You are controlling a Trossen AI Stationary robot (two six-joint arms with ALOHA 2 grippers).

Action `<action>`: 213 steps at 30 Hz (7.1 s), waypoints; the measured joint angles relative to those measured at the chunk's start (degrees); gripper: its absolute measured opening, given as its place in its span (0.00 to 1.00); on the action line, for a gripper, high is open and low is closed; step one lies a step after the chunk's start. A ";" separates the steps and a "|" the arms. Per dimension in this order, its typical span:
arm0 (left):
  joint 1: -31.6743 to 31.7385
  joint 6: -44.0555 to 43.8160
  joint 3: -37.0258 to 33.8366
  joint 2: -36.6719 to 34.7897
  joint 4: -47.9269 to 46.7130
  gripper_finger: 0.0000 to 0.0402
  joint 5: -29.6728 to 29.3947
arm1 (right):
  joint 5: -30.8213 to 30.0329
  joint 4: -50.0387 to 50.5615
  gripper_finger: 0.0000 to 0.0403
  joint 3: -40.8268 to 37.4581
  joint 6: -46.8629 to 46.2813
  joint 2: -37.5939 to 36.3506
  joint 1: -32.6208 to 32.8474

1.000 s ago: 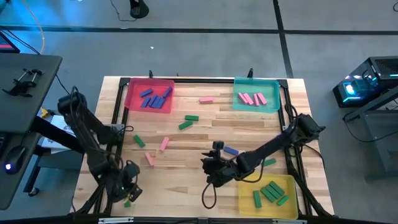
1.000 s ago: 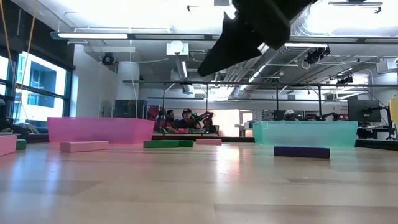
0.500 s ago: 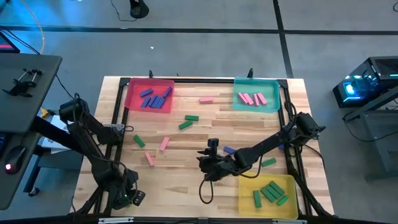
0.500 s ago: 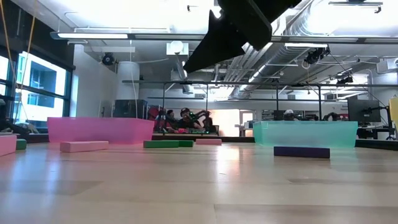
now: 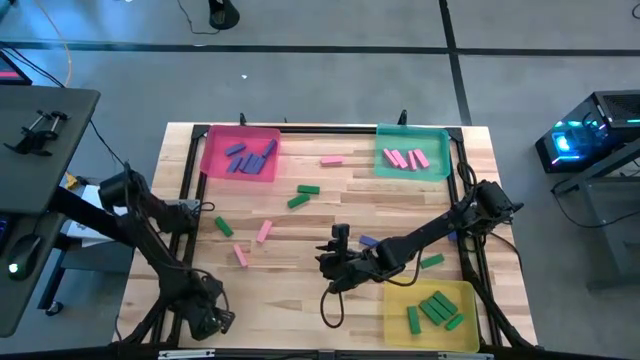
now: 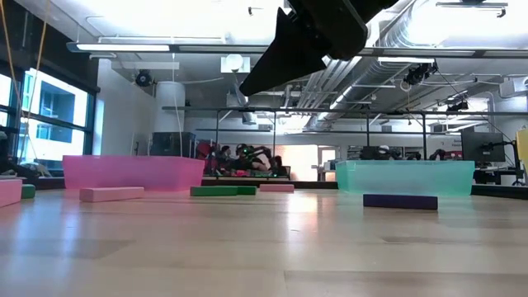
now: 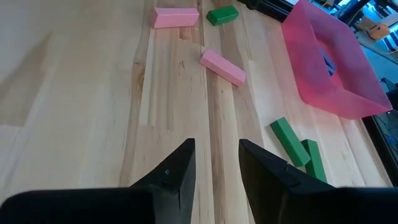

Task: Sort blocks
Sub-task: Put the green block into the yellow bin

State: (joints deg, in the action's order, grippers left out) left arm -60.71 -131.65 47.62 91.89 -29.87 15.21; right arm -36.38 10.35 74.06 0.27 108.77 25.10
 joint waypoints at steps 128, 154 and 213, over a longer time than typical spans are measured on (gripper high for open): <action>24.02 119.87 -3.98 -11.45 32.56 0.20 -58.87 | 12.41 -41.33 0.62 -13.42 -2.96 -5.18 -4.61; 24.11 119.73 -3.94 -11.40 34.13 0.20 -57.46 | 17.61 -48.22 0.53 -13.33 1.62 -1.81 -5.64; 24.33 116.85 -3.92 -11.40 31.41 0.44 -58.39 | 4.33 22.79 0.04 -13.35 -38.88 -23.97 12.20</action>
State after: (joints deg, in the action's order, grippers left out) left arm -36.38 -14.81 43.70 80.49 1.54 -43.18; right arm -32.05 33.14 60.71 -38.61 84.80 37.30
